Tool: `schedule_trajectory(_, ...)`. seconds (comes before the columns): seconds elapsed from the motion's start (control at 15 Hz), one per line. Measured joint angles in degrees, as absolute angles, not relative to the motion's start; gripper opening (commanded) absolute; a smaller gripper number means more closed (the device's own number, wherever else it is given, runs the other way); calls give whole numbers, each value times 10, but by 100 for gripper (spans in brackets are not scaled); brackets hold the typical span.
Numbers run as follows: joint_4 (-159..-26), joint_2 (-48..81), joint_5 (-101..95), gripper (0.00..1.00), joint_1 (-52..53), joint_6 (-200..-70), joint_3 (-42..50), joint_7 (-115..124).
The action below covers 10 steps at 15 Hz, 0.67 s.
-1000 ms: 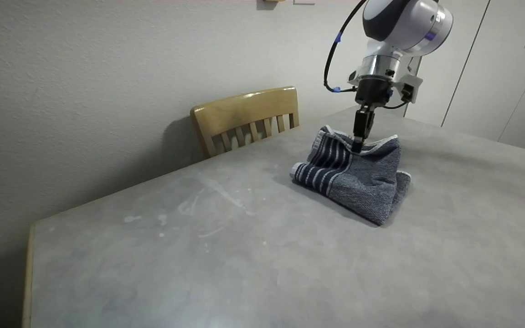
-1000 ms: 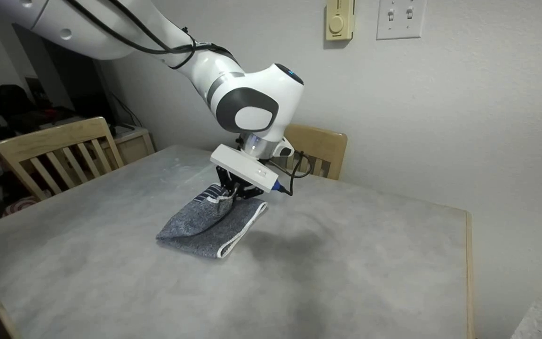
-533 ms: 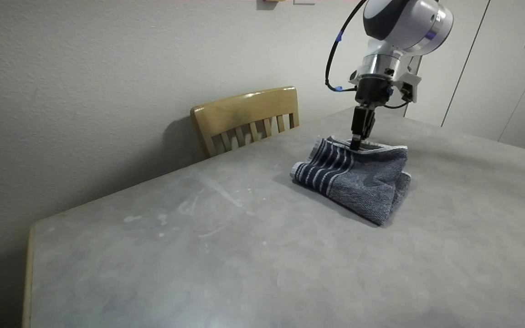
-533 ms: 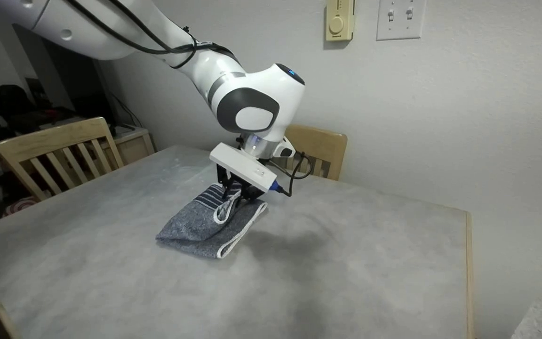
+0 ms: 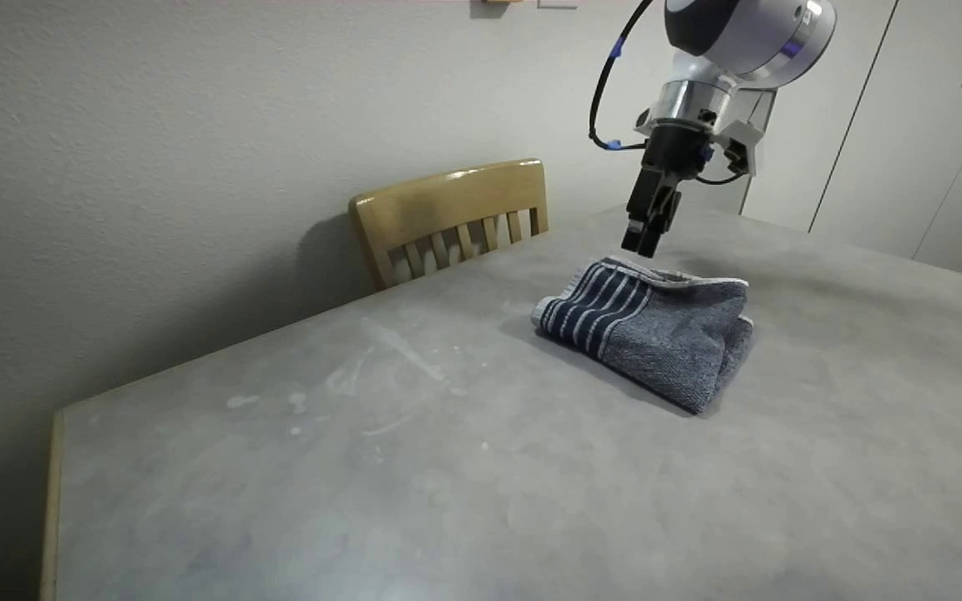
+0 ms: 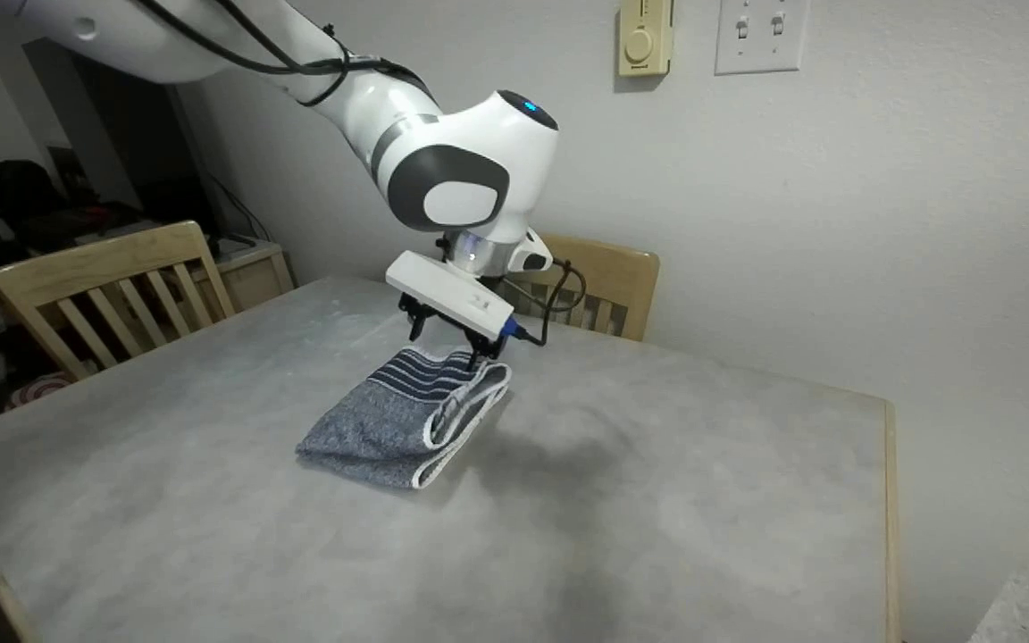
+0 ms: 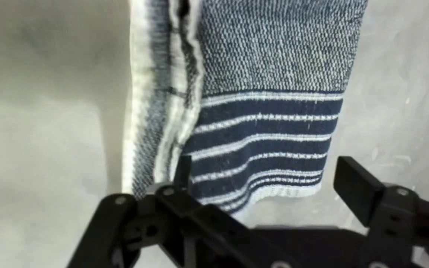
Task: Fold the towel
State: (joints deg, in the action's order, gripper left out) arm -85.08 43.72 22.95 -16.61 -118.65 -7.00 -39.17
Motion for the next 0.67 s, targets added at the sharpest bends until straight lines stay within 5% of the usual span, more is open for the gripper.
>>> schedule_trajectory(0.2, -914, 378, 230, 100, -152, -1254, -78, -372)
schedule_trajectory(0.27, -939, 356, 230, 75, -145, -1277, -81, -361)
schedule_trajectory(0.67, -1035, 269, 246, 38, -122, -1345, -86, -291)
